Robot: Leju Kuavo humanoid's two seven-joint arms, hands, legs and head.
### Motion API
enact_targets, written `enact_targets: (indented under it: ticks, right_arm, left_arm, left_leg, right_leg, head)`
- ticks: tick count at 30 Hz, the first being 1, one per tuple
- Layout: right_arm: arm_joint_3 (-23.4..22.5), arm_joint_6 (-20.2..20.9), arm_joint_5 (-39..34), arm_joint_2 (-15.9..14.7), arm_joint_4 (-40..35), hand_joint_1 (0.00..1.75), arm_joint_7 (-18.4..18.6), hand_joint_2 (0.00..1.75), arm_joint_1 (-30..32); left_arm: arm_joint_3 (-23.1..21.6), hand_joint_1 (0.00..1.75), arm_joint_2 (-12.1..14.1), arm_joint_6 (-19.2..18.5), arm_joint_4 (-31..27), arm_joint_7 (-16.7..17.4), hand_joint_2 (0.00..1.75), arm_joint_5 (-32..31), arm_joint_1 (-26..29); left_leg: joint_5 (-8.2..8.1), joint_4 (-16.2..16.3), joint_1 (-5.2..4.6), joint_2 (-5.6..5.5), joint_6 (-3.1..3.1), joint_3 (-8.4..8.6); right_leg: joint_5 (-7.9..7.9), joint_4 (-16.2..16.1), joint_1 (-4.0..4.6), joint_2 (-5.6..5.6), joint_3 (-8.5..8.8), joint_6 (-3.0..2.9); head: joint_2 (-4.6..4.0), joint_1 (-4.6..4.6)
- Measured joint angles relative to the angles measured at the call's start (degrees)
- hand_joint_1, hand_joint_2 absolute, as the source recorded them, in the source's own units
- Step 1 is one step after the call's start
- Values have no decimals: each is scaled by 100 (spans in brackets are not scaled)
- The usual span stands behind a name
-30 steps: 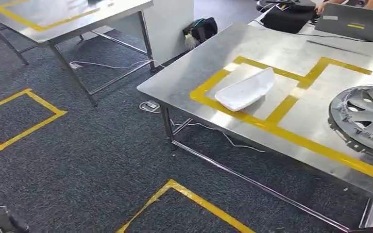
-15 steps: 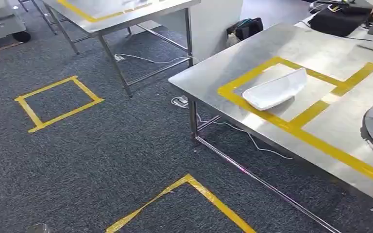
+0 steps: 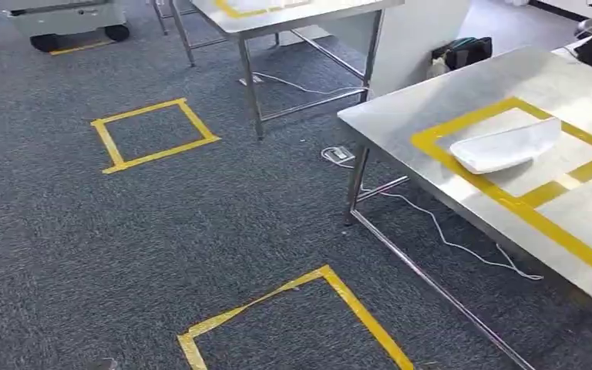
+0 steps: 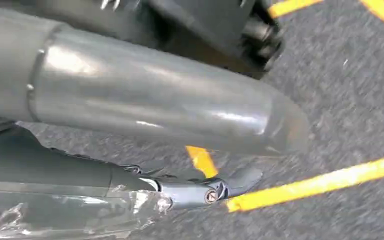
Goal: Take the parts from the cabinet and place them on the table.
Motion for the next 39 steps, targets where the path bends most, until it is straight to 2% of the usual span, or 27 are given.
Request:
enact_targets:
  ticks: [1, 2, 4, 5, 6, 8, 9, 10, 11, 14, 15, 16, 17, 18, 20, 21, 23, 24, 25, 26, 30, 32, 34, 35, 36, 37, 39]
  right_arm:
    - [0, 2, 0, 4, 0, 0, -7, 0, 8]
    - [0, 4, 0, 15, 2, 0, -4, 0, 26]
    - [-2, 4, -9, 15, 2, 0, -24, 0, 51]
    - [-2, 7, -39, 15, 2, 0, -76, 0, 51]
    - [-4, 20, -76, 15, 2, 0, -150, 0, 45]
    - [-9, 26, -169, 15, 2, 0, -298, 0, 28]
    - [-20, 9, -230, 15, 0, 0, -363, 0, 12]
    - [-44, -62, -258, 15, -2, 0, -367, 0, -1]
    - [-57, -151, -271, 17, -2, 0, -367, 0, -9]
    - [-133, -195, -402, 17, -2, 0, -413, 0, -12]
    - [-164, -296, -407, 31, -11, 0, -459, 0, -21]
    - [-175, -460, -396, 33, -37, 0, -532, 0, -25]
    - [-181, -656, -370, 33, -50, 0, -651, 0, -15]
    - [-184, -873, -335, 33, -57, 0, -788, 0, 0]
    - [-188, -1397, -261, 33, -90, 0, -1031, 0, -1]
    - [-188, -1558, -232, 33, -94, 0, -1073, 0, -11]
    - [-188, -1811, -188, 31, -100, 0, -1086, 0, -26]
    - [-188, -1994, -171, 33, -103, 0, -1080, 0, -32]
    - [-188, -2138, -155, 26, -112, 0, -1054, 0, -34]
    - [-188, -2210, -140, 20, -116, 0, -1021, 0, -21]
    - [-192, -2188, -151, 26, -116, 0, -940, 0, -52]
    - [-192, -2186, -164, 24, -118, 0, -925, 0, -58]
    - [-197, -2177, -195, 26, -116, 0, -916, 0, -13]
    - [-197, -2179, -197, 26, -116, 0, -903, 0, 5]
    - [-199, -2181, -192, 24, -116, 0, -883, 0, 8]
    - [-203, -2181, -192, 24, -116, 0, -866, 0, 6]
    - [-205, -2183, -182, 24, -118, 0, -866, 0, 1]
  left_arm:
    - [-11, 0, 7, -15, 7, 2, 0, 0, 11]
    - [-22, 0, 15, -15, 7, 0, 0, -7, -6]
    - [-35, 0, 13, -26, 13, -15, 0, -33, -14]
    - [-46, 0, 13, -37, 17, -41, 0, -44, 4]
    - [-65, 0, 13, -46, 26, -70, 0, -63, 22]
    - [-90, 0, 9, -26, 37, -81, 0, -96, 32]
    - [-98, 0, 2, 26, 37, -79, 0, -109, 27]
    - [-109, 0, 0, 86, 37, -79, 0, -127, 16]
    - [-116, 0, -2, 150, 37, -85, 0, -161, 12]
    - [-122, 0, -22, 247, 46, -114, 0, -216, 44]
    - [-123, 0, -13, 264, 46, -129, 0, -234, 58]
    - [-125, 0, -33, 286, 50, -146, 0, -269, 55]
    - [-129, 0, -44, 308, 52, -164, 0, -316, 37]
    - [-131, 0, -48, 341, 52, -173, 0, -367, 23]
    - [-136, 0, -57, 417, 55, -179, 0, -448, 24]
    - [-134, 0, -57, 457, 55, -179, 0, -472, 38]
    - [-136, 0, -66, 498, 55, -179, 0, -531, 61]
    - [-138, 0, -70, 522, 55, -179, 0, -553, 55]
    - [-147, 0, -114, 533, 55, -179, 0, -586, 36]
    - [-160, 0, -138, 536, 55, -179, 0, -614, -6]
    - [-173, 0, -142, 529, 63, -177, 0, -695, 17]
    - [-184, 0, -135, 522, 66, -175, 0, -706, 12]
    - [-206, 0, -138, 479, 68, -175, 0, -745, -17]
    - [-219, 0, -135, 448, 70, -170, 0, -754, -16]
    - [-230, 0, -135, 413, 70, -162, 0, -767, -11]
    - [-243, 0, -135, 378, 72, -160, 0, -791, 5]
    - [-267, 0, -135, 345, 79, -160, 0, -815, 10]
  left_leg:
    - [30, 1, 7, -55, 40, -18]
    - [72, 2, 3, -126, 74, -60]
    - [149, 7, -25, -308, 92, -141]
    - [175, 8, -33, -372, 93, -167]
    - [198, 14, -37, -450, 88, -186]
    - [235, 22, -37, -605, 66, -209]
    - [249, 38, -26, -677, 50, -221]
    - [255, 74, -56, -709, 28, -265]
    - [282, 87, -24, -769, -3, -312]
    - [351, 90, 5, -959, -111, -410]
    - [268, 163, -3, -782, -125, -444]
    - [59, 419, -2, -542, -172, -579]
    - [-190, 860, 26, -405, -221, -793]
    - [-399, 1324, 55, -335, -258, -1015]
    - [-578, 1952, 121, -275, -315, -1309]
    - [-469, 1881, 155, -265, -341, -1260]
    - [4, 1069, 209, -184, -391, -827]
    - [220, 536, 225, -29, -415, -525]
    - [253, 154, 227, 378, -452, -314]
    - [259, 104, 192, 311, -355, -334]
    - [297, 100, 137, 28, -148, -384]
    - [325, 102, 145, -75, -60, -409]
    - [349, 104, 113, -265, -12, -450]
    - [356, 105, 96, -351, -1, -455]
    - [360, 105, 85, -440, 2, -454]
    - [363, 112, 77, -541, -4, -450]
    - [368, 126, 78, -716, -13, -444]
  right_leg:
    - [-219, 286, -9, 251, -86, 13]
    - [-479, 751, -9, 390, -253, 26]
    - [-824, 1575, 2, 484, -551, 33]
    - [-800, 1614, 12, 489, -534, 23]
    - [-666, 1407, 18, 498, -391, 6]
    - [-223, 405, 17, 618, 207, -44]
    - [-130, -118, 13, 879, 504, -83]
    - [-207, -295, -22, 1021, 586, -98]
    - [-184, -286, -1, 951, 606, -88]
    - [-119, -325, 7, 771, 577, -173]
    - [-88, -360, -15, 664, 589, -201]
    - [-73, -378, -23, 612, 580, -227]
    - [-67, -378, -20, 522, 563, -234]
    - [-67, -378, -15, 428, 550, -234]
    - [-60, -377, -18, 253, 523, -223]
    - [-55, -376, -25, 179, 517, -214]
    - [-53, -375, -46, 46, 517, -175]
    - [-56, -373, -57, -16, 529, -139]
    - [-64, -359, -17, -60, 539, -88]
    - [-95, -319, 3, -126, 519, -35]
    - [-112, -348, -73, -331, 574, 112]
    - [-533, 240, -93, 255, 310, 118]
    - [-981, 1296, -73, 461, -178, 94]
    - [-1045, 1590, -61, 484, -328, 75]
    - [-972, 1606, -45, 493, -352, 52]
    - [-752, 1323, -31, 512, -234, 23]
    - [-221, 308, -33, 673, 242, -27]
  head:
    - [0, 11]
    - [0, 24]
    - [0, 27]
    - [0, 26]
    - [0, 29]
    - [0, 29]
    - [0, 31]
    - [0, 18]
    - [0, 22]
    - [0, 18]
    - [0, 25]
    - [0, -37]
    - [0, -41]
    - [0, -41]
    - [0, -45]
    - [0, -43]
    - [0, -41]
    - [0, -45]
    - [0, -54]
    - [0, -56]
    - [2, -24]
    - [0, 13]
    - [0, 22]
    - [0, 20]
    - [0, 22]
    - [0, 20]
    - [0, 22]
